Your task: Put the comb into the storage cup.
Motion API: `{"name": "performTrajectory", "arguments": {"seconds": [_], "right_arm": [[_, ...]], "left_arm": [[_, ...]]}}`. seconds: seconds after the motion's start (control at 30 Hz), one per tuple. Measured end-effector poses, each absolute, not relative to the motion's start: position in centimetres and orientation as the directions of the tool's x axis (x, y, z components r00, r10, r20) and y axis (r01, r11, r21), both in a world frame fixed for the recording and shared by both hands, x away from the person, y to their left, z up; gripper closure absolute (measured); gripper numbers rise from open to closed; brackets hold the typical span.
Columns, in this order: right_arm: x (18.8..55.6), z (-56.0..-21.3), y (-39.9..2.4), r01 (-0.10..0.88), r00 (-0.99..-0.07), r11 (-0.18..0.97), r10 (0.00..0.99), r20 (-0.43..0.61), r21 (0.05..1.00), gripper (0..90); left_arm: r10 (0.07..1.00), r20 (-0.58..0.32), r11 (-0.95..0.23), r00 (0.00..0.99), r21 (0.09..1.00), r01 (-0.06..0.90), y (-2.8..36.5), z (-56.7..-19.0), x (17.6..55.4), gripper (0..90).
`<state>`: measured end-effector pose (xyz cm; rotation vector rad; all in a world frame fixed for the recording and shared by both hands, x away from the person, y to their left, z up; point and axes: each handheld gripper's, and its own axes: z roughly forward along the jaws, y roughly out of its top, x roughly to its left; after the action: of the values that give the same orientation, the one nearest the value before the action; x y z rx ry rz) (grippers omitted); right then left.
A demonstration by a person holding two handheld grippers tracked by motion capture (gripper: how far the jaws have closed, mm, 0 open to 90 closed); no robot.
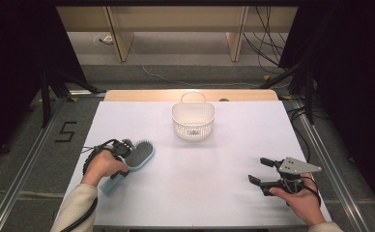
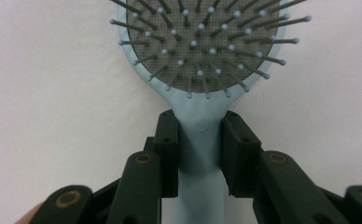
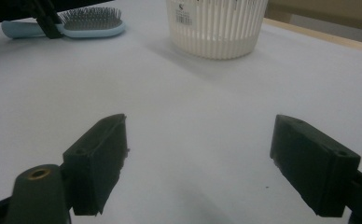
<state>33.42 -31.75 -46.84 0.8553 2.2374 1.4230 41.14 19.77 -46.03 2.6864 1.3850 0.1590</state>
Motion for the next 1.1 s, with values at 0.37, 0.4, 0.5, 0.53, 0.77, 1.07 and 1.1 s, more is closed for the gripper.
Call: {"name": "performTrajectory", "arguments": {"seconds": [0.37,0.4,0.5,0.53,0.77,1.07,1.1], "right_arm": [[33.4,-46.8,-31.8,0.298,-0.755,0.312,0.655,0.023,0.902,19.6],[33.4,-46.8,-31.8,0.298,-0.755,0.312,0.655,0.024,0.902,19.6],[33.4,-46.8,-31.8,0.300,-0.755,0.313,0.655,0.024,0.901,19.6],[33.4,-46.8,-31.8,0.299,-0.755,0.312,0.656,0.024,0.902,19.7],[33.4,-46.8,-31.8,0.298,-0.754,0.307,0.656,0.025,0.904,19.6],[33.4,-46.7,-31.9,0.292,-0.754,0.304,0.656,0.023,0.907,19.5],[33.3,-46.7,-31.9,0.294,-0.754,0.303,0.657,0.024,0.907,19.4]], "left_arm": [[0.814,0.043,-0.576,0.579,0.182,0.797,20.1,-45.8,40.8,69.9],[0.819,0.046,-0.569,0.573,0.196,0.798,20.1,-45.6,40.7,69.9],[0.815,0.050,-0.573,0.578,0.223,0.788,20.2,-45.2,40.5,69.9],[0.818,0.046,-0.567,0.573,0.237,0.789,20.2,-45.1,40.5,69.9],[0.835,0.074,-0.531,0.546,0.369,0.762,20.3,-44.1,39.7,69.9],[0.849,0.095,-0.492,0.520,0.500,0.713,20.2,-43.5,38.4,69.9],[0.851,0.103,-0.490,0.515,0.511,0.706,20.2,-43.6,38.2,69.9]]}}
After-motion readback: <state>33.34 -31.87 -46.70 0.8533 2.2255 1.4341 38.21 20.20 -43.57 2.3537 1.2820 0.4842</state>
